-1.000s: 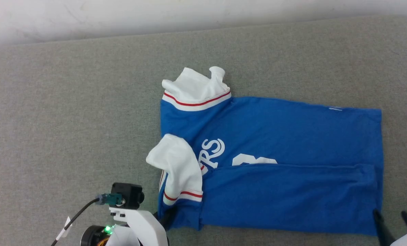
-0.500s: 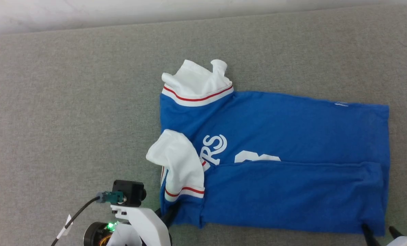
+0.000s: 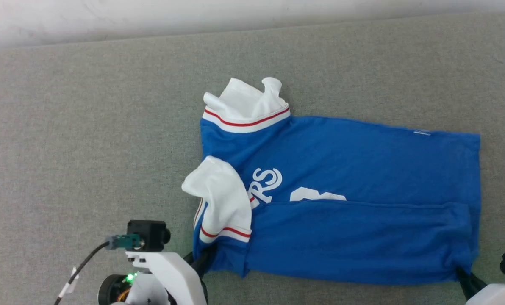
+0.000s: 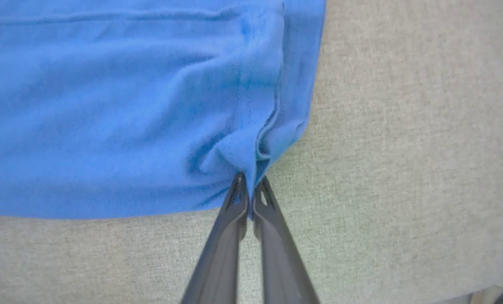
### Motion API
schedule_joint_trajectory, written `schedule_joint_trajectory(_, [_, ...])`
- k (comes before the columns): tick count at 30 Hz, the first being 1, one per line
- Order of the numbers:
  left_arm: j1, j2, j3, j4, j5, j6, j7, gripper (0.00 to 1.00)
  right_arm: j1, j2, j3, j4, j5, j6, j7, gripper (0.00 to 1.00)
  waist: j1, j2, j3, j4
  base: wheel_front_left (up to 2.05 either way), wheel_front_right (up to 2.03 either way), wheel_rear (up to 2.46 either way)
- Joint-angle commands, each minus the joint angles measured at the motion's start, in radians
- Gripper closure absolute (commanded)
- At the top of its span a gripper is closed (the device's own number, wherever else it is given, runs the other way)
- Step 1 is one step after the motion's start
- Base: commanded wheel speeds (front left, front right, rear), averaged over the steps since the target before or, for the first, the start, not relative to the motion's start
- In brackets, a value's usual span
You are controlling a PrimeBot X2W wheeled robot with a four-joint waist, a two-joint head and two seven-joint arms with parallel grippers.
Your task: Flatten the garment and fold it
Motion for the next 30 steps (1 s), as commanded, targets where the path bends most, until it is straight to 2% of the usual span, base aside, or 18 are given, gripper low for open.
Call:
schedule_joint_trajectory(1, [0.012,0.007,0.010,0.000,-0.006,0.008,-0.007,1.00,-0.009,-0.006,0.001,-0.007,0.005,-0.001,-0.001,1.00,0.0000,-0.0001,-0.010,0.001,0.00,0.00,0.00])
schedule_joint_trajectory(7, [0.071,0.050,0.055,-0.014,-0.017,0.060,-0.013,1.00,0.009,-0.027,0.025,-0.069,0.017,-0.001,0.037,1.00,0.0000,-0.0001,-0.044,0.012,0.00,0.00,0.00])
schedule_joint_trajectory(14, [0.196,0.060,0.070,-0.079,-0.060,0.099,-0.024,1.00,0.083,-0.031,0.041,-0.103,0.037,-0.001,0.112,1.00,0.0000,-0.0001,-0.069,0.034,0.00,0.00,0.00])
schedule_joint_trajectory(21, [0.288,0.053,0.063,-0.116,-0.099,0.110,-0.027,1.00,0.151,-0.042,0.028,-0.135,0.051,-0.001,0.212,1.00,0.0000,-0.0001,-0.081,0.049,0.00,0.00,0.00])
schedule_joint_trajectory(28, [0.289,0.045,0.056,-0.108,-0.102,0.105,-0.028,1.00,0.145,-0.043,0.018,-0.142,0.043,-0.001,0.202,1.00,0.0000,-0.0001,-0.086,0.053,0.00,0.00,0.00])
schedule_joint_trajectory(29, [0.283,0.040,0.057,-0.104,-0.100,0.103,-0.032,0.93,0.140,-0.040,0.017,-0.138,0.043,-0.001,0.196,0.93,0.0000,-0.0001,-0.087,0.053,0.00,0.00,0.00])
schedule_joint_trajectory(30, [0.278,0.035,0.057,-0.100,-0.097,0.102,-0.038,0.67,0.136,-0.038,0.016,-0.134,0.040,-0.001,0.189,0.31,0.0000,-0.0001,-0.088,0.053,0.00,0.00,0.00])
